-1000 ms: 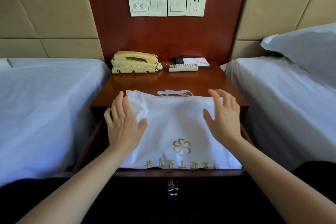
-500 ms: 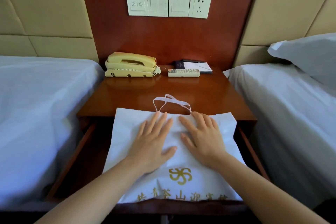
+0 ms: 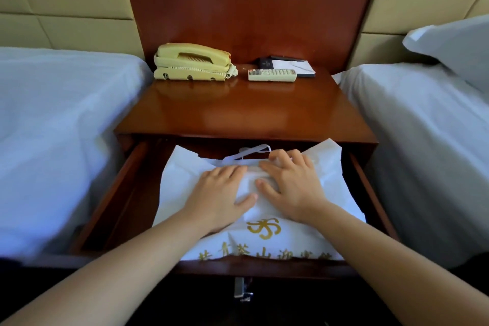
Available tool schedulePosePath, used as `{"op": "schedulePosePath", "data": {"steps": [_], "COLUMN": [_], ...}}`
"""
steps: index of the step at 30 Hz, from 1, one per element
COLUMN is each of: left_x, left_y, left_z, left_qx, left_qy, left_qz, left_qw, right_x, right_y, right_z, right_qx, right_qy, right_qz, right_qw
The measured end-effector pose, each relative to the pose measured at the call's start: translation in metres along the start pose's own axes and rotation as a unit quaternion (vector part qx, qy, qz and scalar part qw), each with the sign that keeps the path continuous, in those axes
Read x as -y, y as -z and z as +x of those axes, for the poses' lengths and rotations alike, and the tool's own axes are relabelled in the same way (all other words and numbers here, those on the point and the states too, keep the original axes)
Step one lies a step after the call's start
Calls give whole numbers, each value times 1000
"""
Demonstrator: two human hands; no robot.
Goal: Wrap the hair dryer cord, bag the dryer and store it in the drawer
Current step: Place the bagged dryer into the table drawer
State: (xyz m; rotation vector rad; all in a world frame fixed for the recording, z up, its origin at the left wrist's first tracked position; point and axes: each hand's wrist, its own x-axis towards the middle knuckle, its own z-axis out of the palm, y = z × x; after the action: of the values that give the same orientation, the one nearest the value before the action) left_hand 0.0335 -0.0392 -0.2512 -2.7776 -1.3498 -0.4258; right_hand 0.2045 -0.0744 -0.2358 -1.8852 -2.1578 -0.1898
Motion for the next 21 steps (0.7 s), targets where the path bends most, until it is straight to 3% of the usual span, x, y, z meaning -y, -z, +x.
{"op": "schedulePosePath", "data": {"steps": [6,10,14,18,21], "left_x": [2,1,-6,-8,-11], "left_y": [0,0,-2,-4,-3], "left_z": [27,46,43,33,32], "left_qx": [63,108,122,49,-52], "left_qy": [118,181,199,162,-5], "left_qz": [-56,-49,-45,-36,-30], "left_qw": [990,976,971,985,998], "right_x": [-14,-16,-27,-52,-59], "right_y": [6,2,4,9,9], "right_z": [26,27,24,15,16], "right_qx": [71,73,101,133,129], "right_qy": [-32,-71,-168,-242,-252], "right_qz": [19,19,55,139,198], "right_qw": [997,995,979,951,938]}}
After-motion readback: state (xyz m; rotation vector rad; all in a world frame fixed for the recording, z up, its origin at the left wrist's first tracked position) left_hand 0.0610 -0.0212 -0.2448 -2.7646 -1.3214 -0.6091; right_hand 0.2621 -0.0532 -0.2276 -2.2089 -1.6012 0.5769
